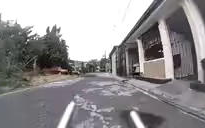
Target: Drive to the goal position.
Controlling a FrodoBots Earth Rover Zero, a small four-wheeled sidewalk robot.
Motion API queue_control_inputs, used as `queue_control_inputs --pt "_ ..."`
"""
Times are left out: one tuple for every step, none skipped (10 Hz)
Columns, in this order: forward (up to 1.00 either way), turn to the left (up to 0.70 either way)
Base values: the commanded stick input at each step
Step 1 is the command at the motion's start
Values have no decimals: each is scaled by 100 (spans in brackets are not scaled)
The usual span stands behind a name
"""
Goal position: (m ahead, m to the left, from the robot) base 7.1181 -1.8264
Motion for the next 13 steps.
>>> queue_control_inputs --pt "85 -17" --pt "85 0" --pt "85 0" --pt "85 0" --pt "85 0" --pt "85 0" --pt "85 0" --pt "85 0" --pt "85 0" --pt "85 0" --pt "85 0" --pt "85 0" --pt "85 0"
